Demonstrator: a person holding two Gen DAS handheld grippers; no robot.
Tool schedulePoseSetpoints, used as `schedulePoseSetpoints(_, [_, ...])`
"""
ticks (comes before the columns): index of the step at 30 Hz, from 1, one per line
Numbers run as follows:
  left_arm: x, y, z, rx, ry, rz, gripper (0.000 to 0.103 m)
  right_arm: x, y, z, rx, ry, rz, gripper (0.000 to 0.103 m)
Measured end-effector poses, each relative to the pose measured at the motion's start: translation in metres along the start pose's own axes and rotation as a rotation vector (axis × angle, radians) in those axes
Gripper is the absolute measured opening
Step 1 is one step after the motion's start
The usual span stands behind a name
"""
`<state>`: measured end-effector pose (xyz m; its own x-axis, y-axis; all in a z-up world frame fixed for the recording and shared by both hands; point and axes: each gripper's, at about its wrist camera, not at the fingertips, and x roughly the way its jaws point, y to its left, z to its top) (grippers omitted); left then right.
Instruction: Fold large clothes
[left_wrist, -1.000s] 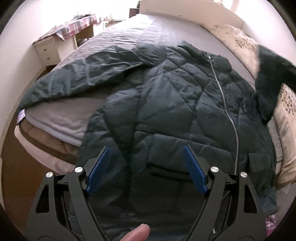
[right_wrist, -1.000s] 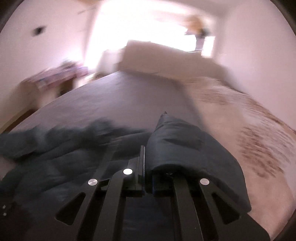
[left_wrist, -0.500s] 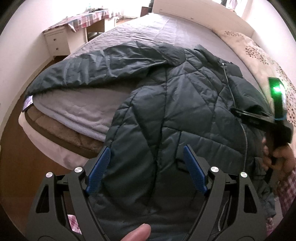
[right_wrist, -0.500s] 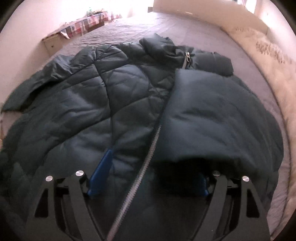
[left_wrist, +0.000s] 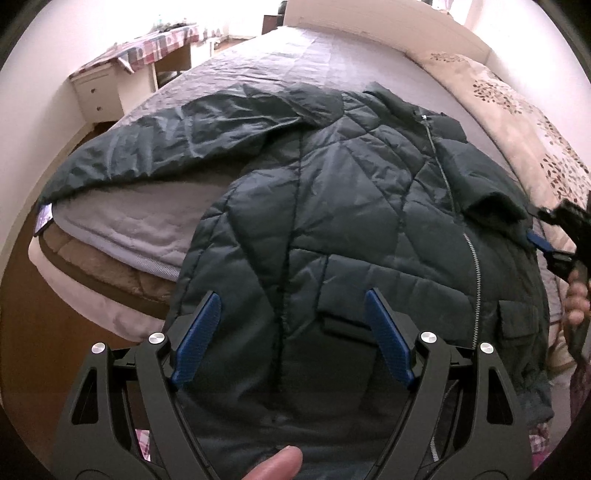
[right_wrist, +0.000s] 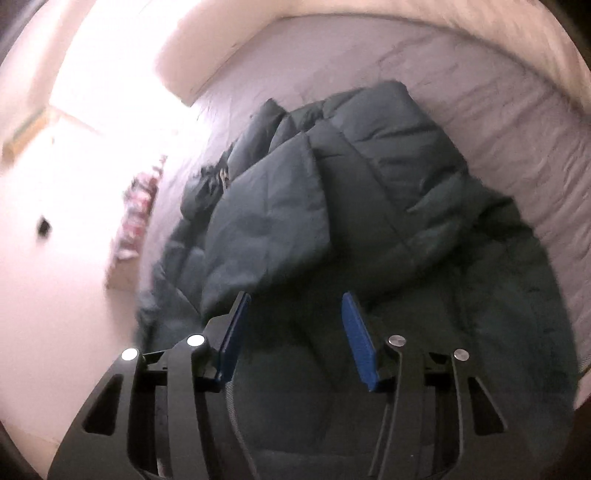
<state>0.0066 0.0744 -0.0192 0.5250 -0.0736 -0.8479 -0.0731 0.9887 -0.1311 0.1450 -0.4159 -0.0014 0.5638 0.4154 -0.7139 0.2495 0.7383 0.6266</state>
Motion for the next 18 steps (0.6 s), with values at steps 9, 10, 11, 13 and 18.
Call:
schedulePoseSetpoints(9, [-0.004, 0.008, -0.001, -0.022, -0.017, -0.008, 0.08, 0.029, 0.009, 0.025, 0.138, -0.021, -0.043, 0.018])
schedulePoseSetpoints(10, [-0.005, 0.01, -0.001, -0.025, -0.02, -0.009, 0.08, 0.03, 0.015, 0.026, 0.112, -0.029, -0.054, 0.014])
schedulePoseSetpoints(11, [-0.005, 0.011, -0.001, -0.029, -0.022, -0.011, 0.08, 0.029, 0.028, 0.029, 0.063, -0.049, -0.07, 0.013])
schedulePoseSetpoints(13, [-0.006, 0.015, -0.001, -0.04, -0.024, -0.014, 0.08, 0.025, 0.049, 0.028, -0.045, -0.083, -0.082, 0.011])
schedulePoseSetpoints(18, [-0.006, 0.022, -0.002, -0.063, -0.026, -0.022, 0.08, 0.031, 0.146, 0.012, -0.394, -0.102, -0.034, 0.01])
